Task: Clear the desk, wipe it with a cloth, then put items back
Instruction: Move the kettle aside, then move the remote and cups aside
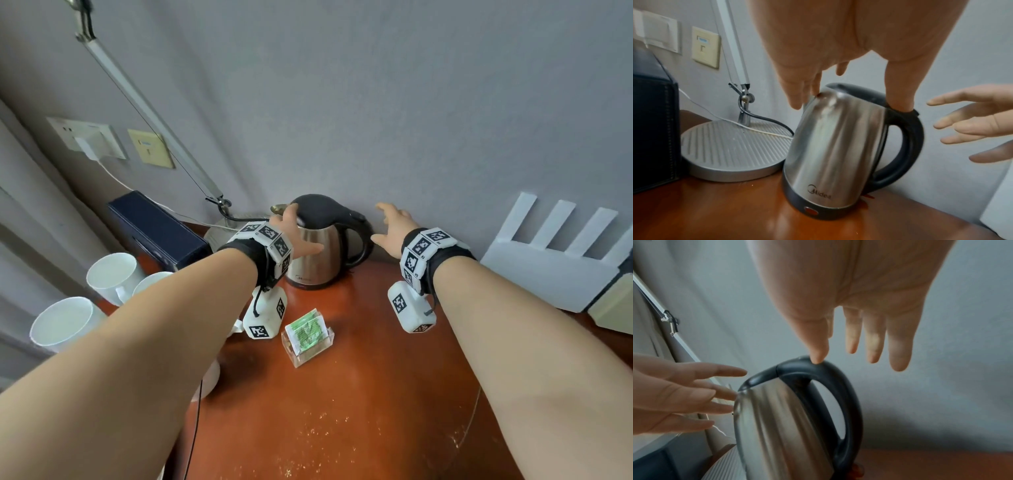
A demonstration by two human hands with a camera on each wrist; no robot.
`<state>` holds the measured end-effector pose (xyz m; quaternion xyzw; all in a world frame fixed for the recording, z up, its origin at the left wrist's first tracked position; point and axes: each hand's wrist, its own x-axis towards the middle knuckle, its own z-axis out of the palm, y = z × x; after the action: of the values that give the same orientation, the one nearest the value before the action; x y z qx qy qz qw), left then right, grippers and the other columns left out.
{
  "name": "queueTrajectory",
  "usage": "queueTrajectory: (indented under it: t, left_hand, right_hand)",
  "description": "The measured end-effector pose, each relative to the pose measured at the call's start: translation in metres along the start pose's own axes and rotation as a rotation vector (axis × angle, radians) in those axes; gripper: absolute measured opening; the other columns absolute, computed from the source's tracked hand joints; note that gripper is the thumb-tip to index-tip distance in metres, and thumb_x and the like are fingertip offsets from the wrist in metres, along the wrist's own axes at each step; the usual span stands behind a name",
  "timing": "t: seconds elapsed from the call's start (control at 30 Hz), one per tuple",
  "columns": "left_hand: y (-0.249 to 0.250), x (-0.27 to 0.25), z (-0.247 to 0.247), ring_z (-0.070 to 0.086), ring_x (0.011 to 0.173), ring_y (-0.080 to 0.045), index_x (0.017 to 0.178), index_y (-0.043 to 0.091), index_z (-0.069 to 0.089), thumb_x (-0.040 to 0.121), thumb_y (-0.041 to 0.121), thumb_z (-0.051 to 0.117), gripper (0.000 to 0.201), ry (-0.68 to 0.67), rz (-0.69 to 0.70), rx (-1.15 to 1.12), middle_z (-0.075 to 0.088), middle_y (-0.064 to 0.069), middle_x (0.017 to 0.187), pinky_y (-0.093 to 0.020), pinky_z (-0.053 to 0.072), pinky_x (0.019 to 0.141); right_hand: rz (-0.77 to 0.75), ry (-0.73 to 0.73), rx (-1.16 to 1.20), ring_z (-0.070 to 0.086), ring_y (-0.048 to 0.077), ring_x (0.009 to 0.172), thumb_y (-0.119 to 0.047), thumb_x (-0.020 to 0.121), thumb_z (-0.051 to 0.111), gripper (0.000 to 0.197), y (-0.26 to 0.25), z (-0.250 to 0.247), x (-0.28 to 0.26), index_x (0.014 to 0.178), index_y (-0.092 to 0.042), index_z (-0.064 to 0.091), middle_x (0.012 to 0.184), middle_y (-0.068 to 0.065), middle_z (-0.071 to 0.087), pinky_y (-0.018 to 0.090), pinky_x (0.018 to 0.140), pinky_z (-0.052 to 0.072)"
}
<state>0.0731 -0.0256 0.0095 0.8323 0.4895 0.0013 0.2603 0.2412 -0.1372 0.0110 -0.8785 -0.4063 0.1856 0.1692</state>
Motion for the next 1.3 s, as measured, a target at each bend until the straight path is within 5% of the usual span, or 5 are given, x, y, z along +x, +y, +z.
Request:
queueTrajectory:
  t: [0.67,0.93,1.07,1.17,1.3]
  left_hand:
    - [0.177,-0.148,0.126,0.038,0.134,-0.027,0.148,0.024,0.024,0.082,0.045,0.066,0.080,-0.175,0.372,0.195,0.027,-0.007,0.149,-0.041,0.037,0.108]
    - [0.112,-0.107,0.160,0.009,0.146,-0.028,0.147,0.025,0.022,0.075,0.045,0.072,0.089,-0.126,0.047,0.478,0.024,-0.009,0.151,-0.047,0.006,0.118]
    - [0.067,-0.091,0.168,0.000,0.146,-0.037,0.145,0.023,0.022,0.089,0.028,0.059,0.067,0.008,-0.123,0.569,0.016,-0.014,0.155,-0.056,0.002,0.117]
    - [0.046,-0.078,0.168,0.000,0.145,-0.039,0.146,0.028,0.016,0.091,0.023,0.055,0.068,-0.048,-0.251,0.578,0.007,-0.013,0.158,-0.058,0.003,0.115]
    - [0.032,-0.070,0.164,0.029,0.132,-0.038,0.138,0.028,0.028,0.081,0.020,0.064,0.068,-0.099,-0.272,0.573,0.031,-0.012,0.138,-0.054,0.026,0.109]
  right_hand:
    - [0.188,-0.063,-0.183,0.049,0.032,0.123,-0.028,0.090,0.057,0.063,0.216,-0.064,-0.149,0.145,-0.022,0.026,0.145,0.014,0.031,0.036,0.105,0.038]
    - [0.268,-0.136,-0.232,0.042,0.033,0.130,-0.034,0.084,0.064,0.072,0.258,-0.022,-0.108,0.145,-0.026,0.026,0.145,0.013,0.034,0.045,0.109,0.034]
    - [0.290,-0.088,-0.241,0.031,0.033,0.135,-0.035,0.081,0.067,0.077,0.267,-0.008,-0.087,0.144,-0.024,0.024,0.144,0.013,0.034,0.046,0.110,0.031]
    - [0.364,-0.133,-0.252,0.032,0.036,0.134,-0.031,0.084,0.066,0.079,0.277,0.004,-0.077,0.146,-0.023,0.019,0.145,0.015,0.034,0.048,0.109,0.031]
    - [0.415,-0.146,-0.333,0.040,0.036,0.128,-0.026,0.090,0.058,0.066,0.287,0.011,-0.076,0.145,-0.022,0.020,0.139,0.017,0.036,0.047,0.102,0.035]
